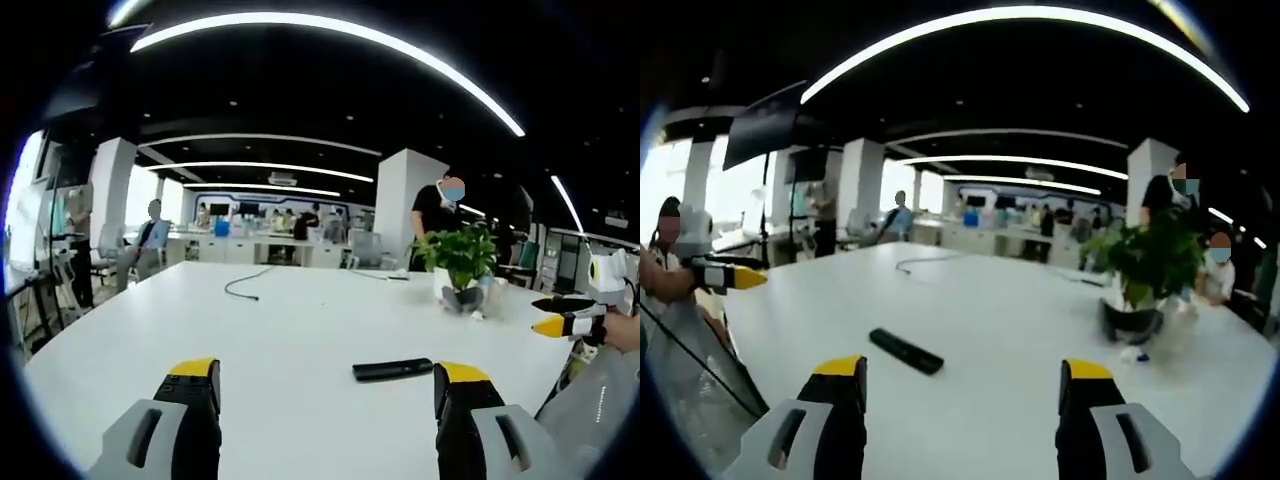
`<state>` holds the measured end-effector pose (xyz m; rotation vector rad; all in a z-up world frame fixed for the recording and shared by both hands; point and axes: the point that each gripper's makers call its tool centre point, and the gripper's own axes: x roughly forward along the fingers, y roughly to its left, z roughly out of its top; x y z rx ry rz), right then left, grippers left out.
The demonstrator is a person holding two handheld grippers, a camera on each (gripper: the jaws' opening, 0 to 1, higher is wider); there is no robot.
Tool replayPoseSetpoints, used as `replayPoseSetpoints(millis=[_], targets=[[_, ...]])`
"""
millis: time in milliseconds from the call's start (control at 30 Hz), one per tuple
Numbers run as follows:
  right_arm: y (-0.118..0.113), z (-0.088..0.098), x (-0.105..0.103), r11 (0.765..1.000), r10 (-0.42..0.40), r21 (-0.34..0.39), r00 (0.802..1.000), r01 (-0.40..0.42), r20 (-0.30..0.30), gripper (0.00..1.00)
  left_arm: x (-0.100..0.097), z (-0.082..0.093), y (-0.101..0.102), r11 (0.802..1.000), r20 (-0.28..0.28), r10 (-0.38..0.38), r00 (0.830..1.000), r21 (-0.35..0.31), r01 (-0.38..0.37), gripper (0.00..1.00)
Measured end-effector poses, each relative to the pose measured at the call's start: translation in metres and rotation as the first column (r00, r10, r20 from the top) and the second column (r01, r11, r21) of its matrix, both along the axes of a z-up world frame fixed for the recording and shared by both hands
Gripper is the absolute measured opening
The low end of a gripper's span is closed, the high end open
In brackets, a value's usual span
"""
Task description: Press the specified remote control buttons in sequence, fully releasing each button before pressing the next.
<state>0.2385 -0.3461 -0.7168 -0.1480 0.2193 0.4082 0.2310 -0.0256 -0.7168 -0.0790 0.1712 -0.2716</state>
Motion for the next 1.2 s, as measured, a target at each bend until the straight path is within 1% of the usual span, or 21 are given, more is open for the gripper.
replayPoseSetpoints(millis=[333,533,667,833,967,1067,1100,1167,1200], targets=[[0.003,-0.002,-0.001,1.0,0.012,-0.009,1.0,-0.012,-0.006,0.77,0.0,0.0,0.001,1.0,0.0,0.005,1.0,0.001,-0.005,0.91],[0.005,-0.004,-0.002,0.999,0.026,-0.033,1.0,-0.027,-0.015,0.76,0.0,0.0,0.002,1.0,0.002,0.012,1.0,-0.005,-0.012,0.91],[0.006,-0.005,-0.003,0.999,0.031,-0.041,0.999,-0.032,-0.019,0.74,-0.001,-0.001,0.002,1.0,-0.006,0.014,1.0,-0.003,-0.014,0.91],[0.009,-0.004,-0.004,0.998,0.045,-0.051,0.999,-0.045,-0.011,0.72,-0.001,0.0,0.004,1.0,0.0,0.017,1.0,-0.007,-0.017,0.91],[0.009,-0.005,-0.004,0.996,0.044,-0.072,0.999,-0.045,-0.012,0.71,-0.001,-0.004,0.007,1.0,-0.016,0.03,0.999,-0.001,-0.03,0.91],[0.012,-0.006,-0.004,0.996,0.057,-0.068,0.998,-0.058,-0.017,0.69,-0.001,-0.002,0.005,1.0,-0.008,0.022,1.0,0.002,-0.022,0.91],[0.013,-0.008,-0.005,0.995,0.066,-0.076,0.998,-0.067,-0.026,0.68,-0.001,-0.001,0.005,1.0,-0.002,0.021,1.0,-0.009,-0.021,0.91],[0.015,-0.007,-0.005,0.991,0.076,-0.107,0.997,-0.077,-0.014,0.67,-0.002,-0.001,0.006,1.0,-0.003,0.028,1.0,-0.008,-0.028,0.91],[0.016,-0.007,-0.005,0.991,0.077,-0.109,0.997,-0.078,-0.013,0.67,-0.002,-0.002,0.007,0.999,-0.005,0.031,1.0,-0.008,-0.031,0.91]])
